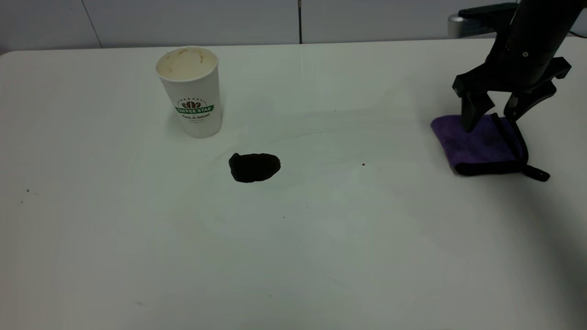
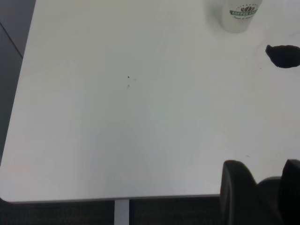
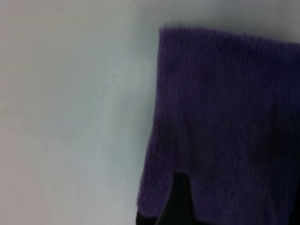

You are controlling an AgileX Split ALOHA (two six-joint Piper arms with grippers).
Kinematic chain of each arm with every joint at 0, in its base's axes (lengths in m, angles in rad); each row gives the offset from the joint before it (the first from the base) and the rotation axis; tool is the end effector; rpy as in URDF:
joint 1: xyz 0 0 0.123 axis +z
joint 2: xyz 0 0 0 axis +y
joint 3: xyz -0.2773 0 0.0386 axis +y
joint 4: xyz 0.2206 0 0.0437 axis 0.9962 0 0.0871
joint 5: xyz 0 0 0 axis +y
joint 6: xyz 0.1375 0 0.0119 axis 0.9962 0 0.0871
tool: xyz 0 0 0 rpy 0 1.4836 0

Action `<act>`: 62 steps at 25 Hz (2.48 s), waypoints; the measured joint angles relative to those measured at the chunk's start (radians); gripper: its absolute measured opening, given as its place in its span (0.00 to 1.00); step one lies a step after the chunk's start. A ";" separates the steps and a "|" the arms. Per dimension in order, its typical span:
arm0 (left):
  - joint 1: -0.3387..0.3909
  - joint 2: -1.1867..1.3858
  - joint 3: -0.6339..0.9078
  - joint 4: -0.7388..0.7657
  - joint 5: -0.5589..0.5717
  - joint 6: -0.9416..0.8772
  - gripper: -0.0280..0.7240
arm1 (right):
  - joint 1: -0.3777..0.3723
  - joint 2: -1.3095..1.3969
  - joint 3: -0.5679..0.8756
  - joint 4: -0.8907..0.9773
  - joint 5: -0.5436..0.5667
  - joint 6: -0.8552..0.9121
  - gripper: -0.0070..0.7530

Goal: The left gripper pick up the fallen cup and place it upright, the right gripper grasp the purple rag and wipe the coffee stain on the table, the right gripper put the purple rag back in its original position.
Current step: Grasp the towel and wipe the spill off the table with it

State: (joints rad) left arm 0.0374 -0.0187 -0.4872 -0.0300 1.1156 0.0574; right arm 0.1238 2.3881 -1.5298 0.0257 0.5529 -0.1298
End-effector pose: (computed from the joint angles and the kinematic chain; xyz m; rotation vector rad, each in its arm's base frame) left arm 0.0135 -0.0032 0.2326 0.0234 2.0929 0.0212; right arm 0.4359 0.0561 0.0124 -0.3370 2.8750 0.0224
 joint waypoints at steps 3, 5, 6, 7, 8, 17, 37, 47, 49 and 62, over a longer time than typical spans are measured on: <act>0.000 0.000 0.000 0.000 0.000 0.000 0.36 | -0.002 0.061 -0.063 -0.012 0.017 0.000 0.95; 0.000 0.000 0.000 0.000 0.000 0.000 0.36 | -0.004 0.095 -0.091 -0.018 0.017 0.000 0.95; 0.000 0.000 0.000 0.000 0.000 0.000 0.36 | -0.004 0.111 -0.101 -0.026 0.017 0.000 0.94; 0.000 0.000 0.000 0.000 0.000 0.000 0.36 | -0.004 0.123 -0.108 -0.026 0.017 0.000 0.94; 0.000 0.000 0.000 0.000 0.000 0.000 0.36 | -0.004 0.135 -0.110 -0.026 0.017 0.000 0.93; 0.000 0.000 0.000 0.000 0.000 0.000 0.36 | -0.027 0.171 -0.134 0.000 0.025 -0.002 0.30; 0.000 0.000 0.000 0.000 0.000 0.000 0.36 | 0.348 0.127 -0.347 0.347 0.163 -0.148 0.09; 0.000 0.000 0.000 0.000 0.000 0.000 0.36 | 0.388 0.241 -0.405 0.446 0.083 -0.164 0.09; 0.000 0.000 0.000 0.000 0.000 0.000 0.36 | 0.388 0.251 -0.405 0.482 0.072 -0.171 0.09; 0.000 0.000 0.000 0.000 0.000 0.000 0.36 | 0.436 0.322 -0.405 0.840 -0.017 -0.360 0.09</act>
State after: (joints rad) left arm 0.0374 -0.0187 -0.4872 -0.0300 1.1160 0.0570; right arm 0.5594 2.7099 -1.9347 0.8656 0.5355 -0.4902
